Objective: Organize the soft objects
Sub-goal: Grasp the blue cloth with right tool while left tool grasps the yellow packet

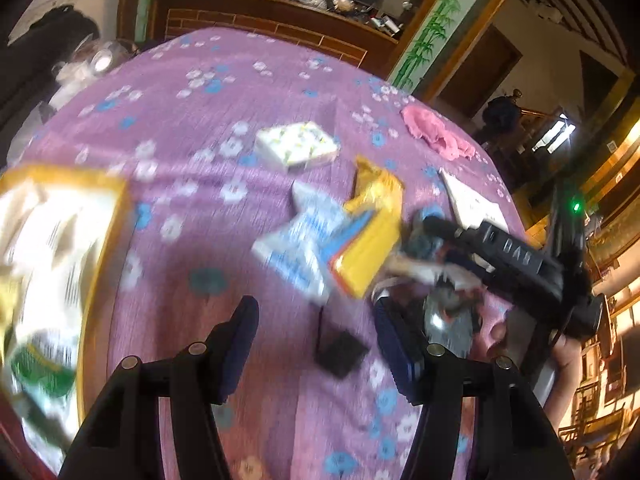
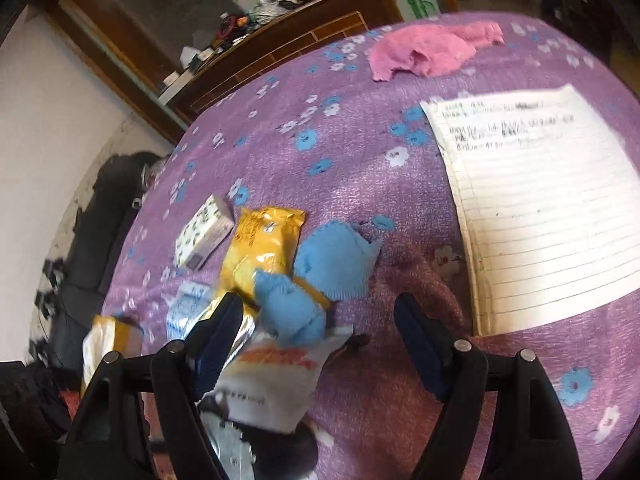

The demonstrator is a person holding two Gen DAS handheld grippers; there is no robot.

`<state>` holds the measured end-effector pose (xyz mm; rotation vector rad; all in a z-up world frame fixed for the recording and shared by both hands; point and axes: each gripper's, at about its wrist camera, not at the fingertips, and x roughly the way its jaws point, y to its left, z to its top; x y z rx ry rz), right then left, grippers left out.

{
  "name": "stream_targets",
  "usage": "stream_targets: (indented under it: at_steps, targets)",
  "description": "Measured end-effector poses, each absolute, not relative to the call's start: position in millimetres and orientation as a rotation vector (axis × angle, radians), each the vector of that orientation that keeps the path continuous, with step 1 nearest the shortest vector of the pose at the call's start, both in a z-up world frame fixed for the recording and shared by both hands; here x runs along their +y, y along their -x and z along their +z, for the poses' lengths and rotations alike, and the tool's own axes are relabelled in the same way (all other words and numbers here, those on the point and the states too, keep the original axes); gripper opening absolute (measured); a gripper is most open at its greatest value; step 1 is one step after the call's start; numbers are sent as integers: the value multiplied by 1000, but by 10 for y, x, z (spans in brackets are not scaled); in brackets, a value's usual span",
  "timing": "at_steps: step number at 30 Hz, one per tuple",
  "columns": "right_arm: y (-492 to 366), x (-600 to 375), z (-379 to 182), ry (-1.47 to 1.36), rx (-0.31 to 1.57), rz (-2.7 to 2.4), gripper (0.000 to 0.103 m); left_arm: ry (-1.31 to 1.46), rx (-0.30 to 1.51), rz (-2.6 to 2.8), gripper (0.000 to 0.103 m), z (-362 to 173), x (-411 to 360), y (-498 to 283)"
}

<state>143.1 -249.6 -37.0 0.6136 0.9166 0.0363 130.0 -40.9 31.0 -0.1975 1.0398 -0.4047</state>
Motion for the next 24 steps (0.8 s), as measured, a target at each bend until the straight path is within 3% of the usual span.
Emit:
stream_targets:
  at_steps: [3,5,6,7,10,22,24]
  targets:
    - [-1468,-2403,-392,-576,921,31,77,177,1041,-428,63,316,-572,-1537]
    - [-1488,-2350,-396,-534,923,23,62,142,1029,-439,63,312,-711,-1686]
    - [-1501,-2320,-411,-490,933,-7,44,122,1015,-437,63,308,-760,-1725]
    - [-1501,-2298,-410,-455,931,-29,35,94,1008,-432,63,285,-826,-1769]
    - [-1495,-2322,-408,-469,922,-18,27,65,1024,-471,63,211,-934,-1810]
    - [-1347,-2549,-206,-548,831,-20,26,70,1102,-561,62,22,-1240,-1931]
    - [-1355,-2562,-219,-557,836,-17,26,109,1116,-534,58,4,-1215,-1969]
